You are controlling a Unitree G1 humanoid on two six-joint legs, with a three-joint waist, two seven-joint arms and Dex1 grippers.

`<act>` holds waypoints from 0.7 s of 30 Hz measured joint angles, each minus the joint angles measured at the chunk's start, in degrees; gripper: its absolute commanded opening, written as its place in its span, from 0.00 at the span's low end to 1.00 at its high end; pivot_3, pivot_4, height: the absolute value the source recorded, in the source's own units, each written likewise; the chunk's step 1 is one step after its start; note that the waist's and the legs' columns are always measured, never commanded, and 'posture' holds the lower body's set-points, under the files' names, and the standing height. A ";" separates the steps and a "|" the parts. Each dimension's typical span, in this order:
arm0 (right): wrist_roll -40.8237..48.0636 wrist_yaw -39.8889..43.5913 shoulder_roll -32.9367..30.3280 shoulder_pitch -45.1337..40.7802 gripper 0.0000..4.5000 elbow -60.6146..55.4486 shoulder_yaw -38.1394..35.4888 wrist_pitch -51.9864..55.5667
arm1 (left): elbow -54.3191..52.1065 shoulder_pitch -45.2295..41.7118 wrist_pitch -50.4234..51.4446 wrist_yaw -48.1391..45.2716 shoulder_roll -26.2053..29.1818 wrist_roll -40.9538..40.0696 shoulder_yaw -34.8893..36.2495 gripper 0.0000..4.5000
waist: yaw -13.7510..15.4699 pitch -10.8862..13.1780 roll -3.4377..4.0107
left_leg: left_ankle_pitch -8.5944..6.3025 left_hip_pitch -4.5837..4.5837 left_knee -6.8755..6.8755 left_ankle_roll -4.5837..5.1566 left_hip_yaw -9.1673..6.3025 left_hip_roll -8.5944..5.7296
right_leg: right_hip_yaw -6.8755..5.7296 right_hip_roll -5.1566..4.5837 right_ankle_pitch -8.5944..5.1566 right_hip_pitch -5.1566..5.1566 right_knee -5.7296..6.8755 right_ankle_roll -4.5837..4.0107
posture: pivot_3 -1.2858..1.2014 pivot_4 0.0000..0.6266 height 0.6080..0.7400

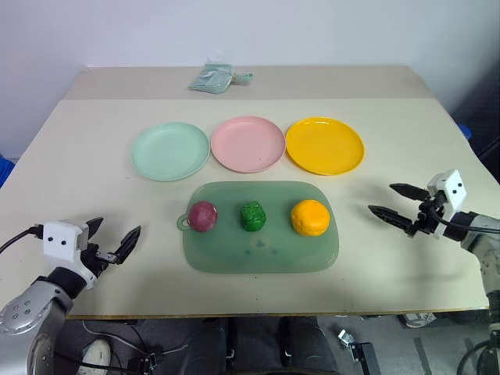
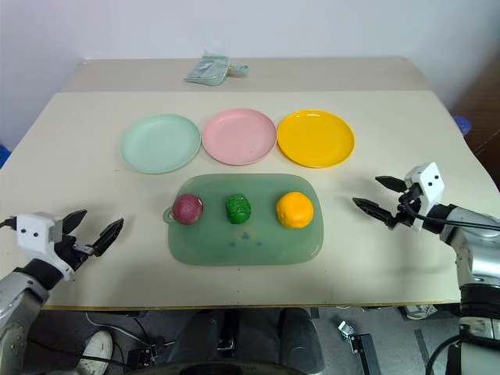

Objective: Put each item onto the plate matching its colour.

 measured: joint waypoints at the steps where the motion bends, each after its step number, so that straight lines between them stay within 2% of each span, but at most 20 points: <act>1: -0.08 -0.31 0.01 -0.53 0.99 -0.47 0.27 0.45 | -0.11 0.20 0.00 0.17 -0.34 0.03 0.00 1.00 | 0.04 0.00 0.00 | 0.00 0.00 0.00 0.00 0.00 0.00 | 0.00 0.00 0.00 0.00 0.00 0.00 | 0.52 0.24 1.00; 13: -0.97 -8.15 2.49 -4.29 0.99 -7.97 2.24 5.64 | -0.38 -0.54 -0.02 0.88 -1.24 0.09 -0.01 1.00 | 0.08 0.00 0.00 | 0.00 -0.02 0.01 0.00 0.00 0.00 | -0.01 0.00 0.00 -0.01 0.00 0.00 | 0.52 0.24 1.00; 21: -0.79 -14.44 3.94 -1.90 0.99 -15.07 1.66 9.49 | 2.68 -7.07 1.23 0.14 -0.72 -1.30 -0.62 1.00 | 0.20 -0.01 0.00 | 0.01 -0.02 0.01 -0.01 -0.01 -0.01 | -0.02 0.04 0.00 -0.01 0.03 0.01 | 0.52 0.24 1.00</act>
